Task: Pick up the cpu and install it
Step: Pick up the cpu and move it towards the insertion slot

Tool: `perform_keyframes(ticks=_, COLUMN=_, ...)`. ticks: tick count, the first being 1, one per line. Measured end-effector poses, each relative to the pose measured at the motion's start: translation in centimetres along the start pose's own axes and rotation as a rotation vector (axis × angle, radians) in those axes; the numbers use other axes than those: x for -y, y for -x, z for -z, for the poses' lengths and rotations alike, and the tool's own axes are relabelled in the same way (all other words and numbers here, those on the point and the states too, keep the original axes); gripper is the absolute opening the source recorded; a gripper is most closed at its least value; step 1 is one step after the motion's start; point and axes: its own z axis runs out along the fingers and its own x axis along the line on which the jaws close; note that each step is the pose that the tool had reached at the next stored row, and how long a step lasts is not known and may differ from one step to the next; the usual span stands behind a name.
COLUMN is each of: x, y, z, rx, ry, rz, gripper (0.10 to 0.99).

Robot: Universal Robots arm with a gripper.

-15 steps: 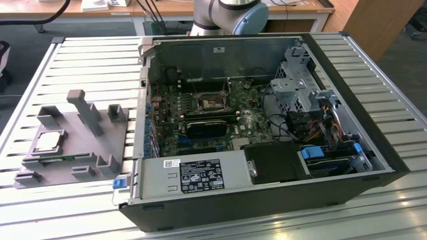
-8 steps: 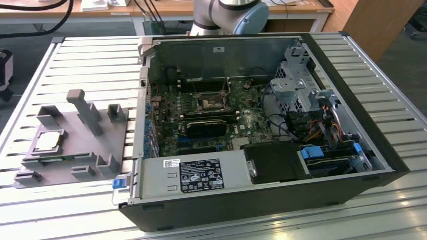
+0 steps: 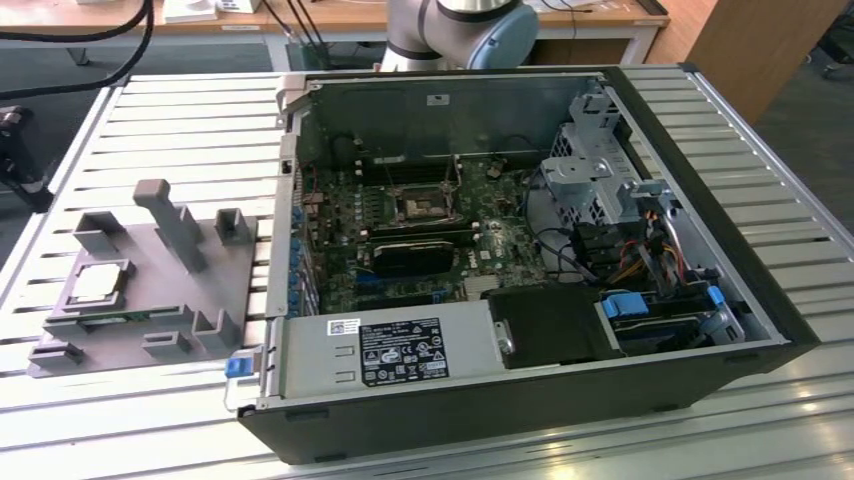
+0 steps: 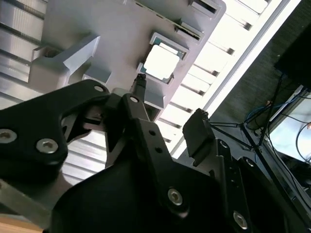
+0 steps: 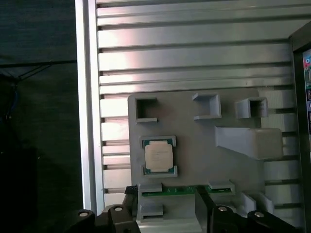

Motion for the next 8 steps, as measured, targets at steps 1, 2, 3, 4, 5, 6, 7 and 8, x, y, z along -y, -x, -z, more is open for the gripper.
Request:
perform_keyframes(ticks=1, x=-0.03, y=0.0, z=-0.19, rx=0.0001, ry=0.0, rz=0.001, gripper=0.639)
perform_keyframes(ticks=2, x=-0.02, y=0.01, z=-0.37, rx=0.0, ry=0.001, rz=0.002, gripper=0.639)
perform_keyframes(ticks=3, x=-0.02, y=0.01, z=-0.53, rx=-0.0004, ry=0.001, rz=0.005, gripper=0.698)
perform_keyframes(ticks=4, x=-0.01, y=0.01, z=-0.73, rx=-0.0005, ry=0.001, rz=0.007, gripper=0.757)
perform_keyframes(ticks=5, x=-0.01, y=0.01, z=-0.91, rx=-0.0006, ry=0.002, rz=0.009, gripper=0.757)
perform_keyframes(ticks=6, x=0.0, y=0.02, z=-1.09, rx=-0.0008, ry=0.004, rz=0.01, gripper=0.816)
perform_keyframes(ticks=7, x=0.01, y=0.01, z=-1.27, rx=-0.0009, ry=0.006, rz=0.011, gripper=0.875)
perform_keyframes(ticks=8, x=0.02, y=0.02, z=-1.46, rx=-0.001, ry=0.007, rz=0.013, gripper=0.875)
